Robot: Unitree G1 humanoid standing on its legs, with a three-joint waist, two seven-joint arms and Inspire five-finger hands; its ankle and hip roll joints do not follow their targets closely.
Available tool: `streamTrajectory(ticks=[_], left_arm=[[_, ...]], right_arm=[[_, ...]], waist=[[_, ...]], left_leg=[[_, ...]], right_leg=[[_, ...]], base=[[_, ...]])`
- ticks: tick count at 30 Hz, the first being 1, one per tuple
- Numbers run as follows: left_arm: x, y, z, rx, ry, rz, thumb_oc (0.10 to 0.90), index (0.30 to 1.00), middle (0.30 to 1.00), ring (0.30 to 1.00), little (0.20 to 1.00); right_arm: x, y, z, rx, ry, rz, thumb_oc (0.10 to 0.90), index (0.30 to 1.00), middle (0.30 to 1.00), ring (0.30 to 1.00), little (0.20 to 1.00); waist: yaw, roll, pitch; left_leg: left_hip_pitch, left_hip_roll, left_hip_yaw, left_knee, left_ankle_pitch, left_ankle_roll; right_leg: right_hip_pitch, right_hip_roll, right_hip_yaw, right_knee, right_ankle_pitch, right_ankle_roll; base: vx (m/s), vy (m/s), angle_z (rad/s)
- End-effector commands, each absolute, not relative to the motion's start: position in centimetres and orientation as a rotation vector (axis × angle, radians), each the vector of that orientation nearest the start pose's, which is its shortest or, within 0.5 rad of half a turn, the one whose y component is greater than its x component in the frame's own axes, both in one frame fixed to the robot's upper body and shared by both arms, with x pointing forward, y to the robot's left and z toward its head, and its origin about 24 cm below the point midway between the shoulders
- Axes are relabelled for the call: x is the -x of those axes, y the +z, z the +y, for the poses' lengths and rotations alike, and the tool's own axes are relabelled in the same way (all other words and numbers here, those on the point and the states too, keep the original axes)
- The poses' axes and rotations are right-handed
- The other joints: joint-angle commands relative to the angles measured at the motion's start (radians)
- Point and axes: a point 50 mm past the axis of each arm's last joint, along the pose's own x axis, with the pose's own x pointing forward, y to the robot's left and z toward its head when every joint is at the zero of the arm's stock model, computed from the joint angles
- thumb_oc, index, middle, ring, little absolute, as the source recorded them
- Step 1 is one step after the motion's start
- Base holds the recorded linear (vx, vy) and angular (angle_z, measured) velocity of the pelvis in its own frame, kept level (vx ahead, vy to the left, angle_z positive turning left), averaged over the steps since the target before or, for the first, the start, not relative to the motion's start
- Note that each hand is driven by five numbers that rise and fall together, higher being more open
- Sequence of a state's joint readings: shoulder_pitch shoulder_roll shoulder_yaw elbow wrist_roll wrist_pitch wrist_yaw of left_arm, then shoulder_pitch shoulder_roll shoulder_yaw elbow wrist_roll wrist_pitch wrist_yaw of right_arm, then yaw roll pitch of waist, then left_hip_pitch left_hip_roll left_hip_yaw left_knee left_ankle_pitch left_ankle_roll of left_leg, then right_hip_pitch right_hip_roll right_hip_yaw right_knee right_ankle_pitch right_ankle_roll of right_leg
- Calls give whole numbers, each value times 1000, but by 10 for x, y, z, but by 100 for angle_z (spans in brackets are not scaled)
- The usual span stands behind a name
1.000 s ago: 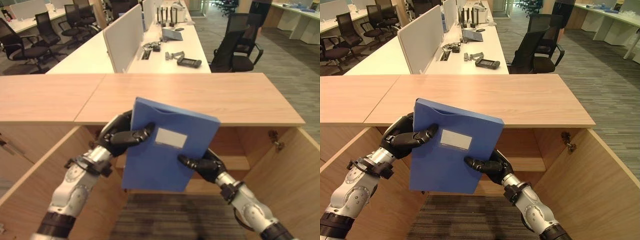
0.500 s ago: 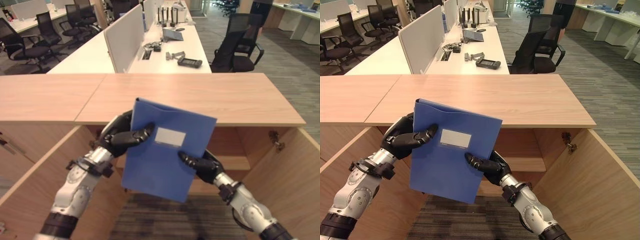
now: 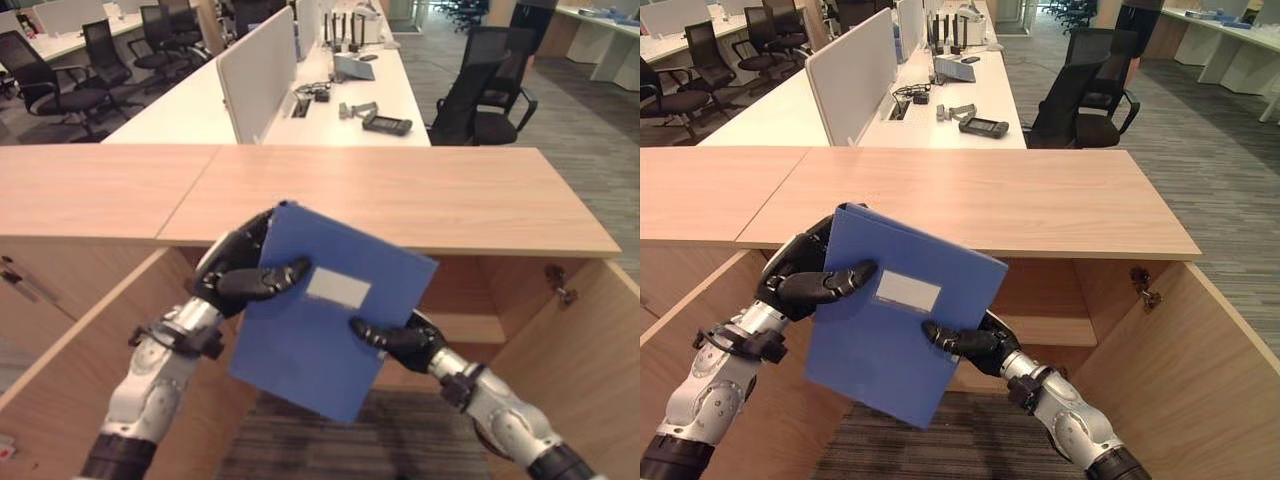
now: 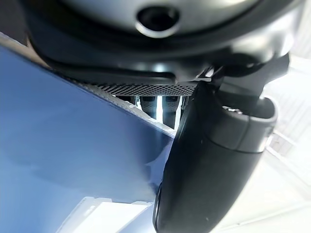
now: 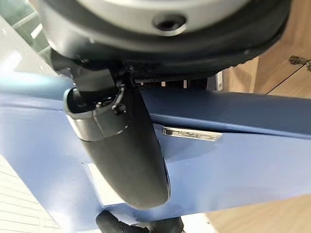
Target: Put the empty folder in the office cabinet
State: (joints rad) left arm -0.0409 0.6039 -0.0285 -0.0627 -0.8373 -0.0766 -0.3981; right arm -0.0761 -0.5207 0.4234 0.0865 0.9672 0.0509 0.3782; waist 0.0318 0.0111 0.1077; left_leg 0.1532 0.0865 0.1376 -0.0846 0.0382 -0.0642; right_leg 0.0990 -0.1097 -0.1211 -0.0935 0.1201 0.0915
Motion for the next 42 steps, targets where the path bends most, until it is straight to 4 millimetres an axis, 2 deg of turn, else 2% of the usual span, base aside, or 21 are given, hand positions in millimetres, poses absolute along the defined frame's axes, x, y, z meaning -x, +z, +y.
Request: streamTrajectory(ticks=[1, 2, 7, 14, 18, 19, 20, 21, 22, 24, 26, 27, 28, 29, 31, 32, 33, 34, 37, 39, 42], left_arm=[[-262, 171, 211, 118, -530, -524, 800, 900, 900, 900, 900], [-257, 173, 220, 83, -501, -532, 800, 900, 900, 900, 900], [-247, 171, 237, 30, -442, -530, 800, 900, 900, 900, 900], [-229, 143, 256, -8, -408, -383, 800, 900, 900, 900, 900], [-215, 99, 265, -6, -431, -149, 800, 900, 900, 900, 900], [-215, 98, 265, -7, -432, -149, 800, 900, 900, 900, 900], [-209, 79, 268, 19, -428, -60, 800, 900, 900, 900, 900], [-209, 79, 268, 19, -429, -60, 800, 900, 900, 900, 900], [-203, 60, 270, 38, -424, 25, 800, 900, 900, 900, 900], [-201, 53, 270, 41, -426, 59, 800, 900, 900, 900, 900], [-192, 28, 269, 78, -422, 171, 800, 900, 900, 900, 900], [-192, 27, 269, 78, -423, 170, 800, 900, 900, 900, 900], [-185, 10, 269, 83, -411, 255, 800, 900, 900, 900, 900], [-186, 9, 269, 82, -411, 255, 800, 900, 900, 900, 900], [-178, -8, 270, 61, -385, 338, 800, 900, 900, 900, 900], [-172, -24, 268, 49, -366, 406, 800, 900, 900, 900, 900], [-172, -24, 268, 48, -367, 405, 800, 900, 900, 900, 900], [-164, -43, 265, 37, -338, 489, 800, 900, 900, 900, 900], [-159, -59, 260, 44, -302, 543, 800, 900, 900, 900, 900], [-151, -78, 253, 11, -277, 621, 800, 900, 900, 900, 900], [-149, -87, 245, -26, -279, 661, 800, 900, 900, 900, 900]], right_arm=[[-259, 103, -115, -450, 907, -130, 400, 300, 300, 300, 300], [-258, 95, -127, -426, 869, -97, 400, 300, 300, 300, 300], [-253, 78, -143, -363, 834, -16, 400, 300, 300, 300, 300], [-242, 47, -163, -252, 797, 130, 400, 300, 300, 300, 300], [-234, 20, -170, -268, 731, 226, 400, 300, 300, 300, 300], [-234, 20, -170, -268, 731, 227, 400, 300, 300, 300, 300], [-229, 8, -173, -280, 704, 270, 400, 300, 300, 300, 300], [-229, 8, -173, -280, 704, 270, 400, 300, 300, 300, 300], [-225, -4, -177, -302, 656, 310, 400, 300, 300, 300, 300], [-224, -8, -179, -312, 636, 321, 400, 300, 300, 300, 300], [-219, -23, -184, -371, 551, 361, 400, 300, 300, 300, 300], [-219, -23, -184, -371, 550, 361, 400, 300, 300, 300, 300], [-217, -33, -188, -414, 473, 382, 400, 300, 300, 300, 300], [-217, -33, -188, -414, 472, 381, 400, 300, 300, 300, 300], [-215, -41, -191, -448, 395, 401, 400, 300, 300, 300, 300], [-217, -47, -193, -508, 310, 396, 400, 300, 300, 300, 300], [-217, -47, -193, -508, 309, 395, 400, 300, 300, 300, 300], [-221, -49, -193, -586, 223, 372, 400, 300, 300, 300, 300], [-229, -48, -195, -665, 120, 326, 400, 300, 300, 300, 300], [-246, -44, -197, -782, -22, 251, 400, 300, 300, 300, 300], [-262, -35, -201, -856, -116, 178, 400, 300, 300, 300, 300]], waist=[[-9, -10, -33], [-6, -11, -33], [-1, -12, -34], [9, -11, -26], [16, -8, -17], [16, -8, -18], [16, -7, -16], [16, -7, -16], [16, -6, -13], [16, -5, -12], [13, -2, -9], [14, -3, -9], [12, 0, -7], [12, 0, -7], [10, 2, -7], [8, 5, -5], [9, 5, -4], [8, 9, -1], [10, 13, 3], [14, 20, 8], [23, 26, 16]], left_leg=[[27, -12, -35, -3, -84, -16], [26, -12, -38, -3, -84, -16], [25, -12, -46, -3, -84, -17], [21, -11, -49, -3, -83, -17], [16, -9, -41, -3, -77, -17], [16, -9, -41, -3, -77, -17], [15, -9, -40, -3, -76, -17], [15, -9, -40, -3, -76, -17], [12, -9, -41, -3, -75, -17], [12, -10, -41, -3, -74, -16], [8, -10, -44, -3, -72, -16], [8, -10, -44, -3, -72, -16], [6, -11, -45, -3, -71, -15], [6, -11, -45, -3, -71, -15], [5, -13, -47, -3, -72, -14], [3, -14, -49, -3, -73, -13], [3, -14, -49, -3, -73, -13], [0, -15, -50, -3, -73, -13], [-4, -17, -53, -3, -73, -12], [-12, -19, -58, -3, -73, -12], [-19, -20, -62, -3, -72, -12]], right_leg=[[70, -18, -35, 30, -165, 46], [72, -19, -38, 31, -166, 46], [74, -19, -42, 30, -167, 46], [72, -19, -50, 27, -163, 47], [66, -19, -57, 26, -158, 49], [66, -19, -57, 26, -158, 49], [65, -18, -58, 26, -158, 49], [65, -18, -58, 26, -158, 49], [65, -18, -61, 26, -158, 49], [65, -17, -61, 26, -158, 49], [63, -17, -61, 26, -158, 49], [63, -17, -61, 26, -158, 49], [63, -17, -62, 27, -158, 49], [63, -17, -62, 27, -159, 49], [62, -17, -63, 27, -159, 50], [59, -17, -64, 27, -159, 50], [59, -17, -64, 27, -159, 50], [56, -18, -64, 27, -159, 51], [52, -17, -64, 27, -162, 50], [47, -17, -70, 27, -163, 50], [41, -16, -73, 28, -166, 49]], base=[[13, -3, 7], [13, -3, 8], [9, -2, 8], [-3, -1, 2], [0, 0, 0], [0, 0, 0], [0, 0, 0], [1, 4, -3], [0, 0, 0], [0, 3, -2], [0, 0, 0], [0, 0, 0], [0, 0, 0], [0, 0, 0], [17, 4, 1], [0, 0, 0], [28, 7, 5], [15, 3, 6], [20, 4, 8], [20, -3, 5], [6, -4, 10]])
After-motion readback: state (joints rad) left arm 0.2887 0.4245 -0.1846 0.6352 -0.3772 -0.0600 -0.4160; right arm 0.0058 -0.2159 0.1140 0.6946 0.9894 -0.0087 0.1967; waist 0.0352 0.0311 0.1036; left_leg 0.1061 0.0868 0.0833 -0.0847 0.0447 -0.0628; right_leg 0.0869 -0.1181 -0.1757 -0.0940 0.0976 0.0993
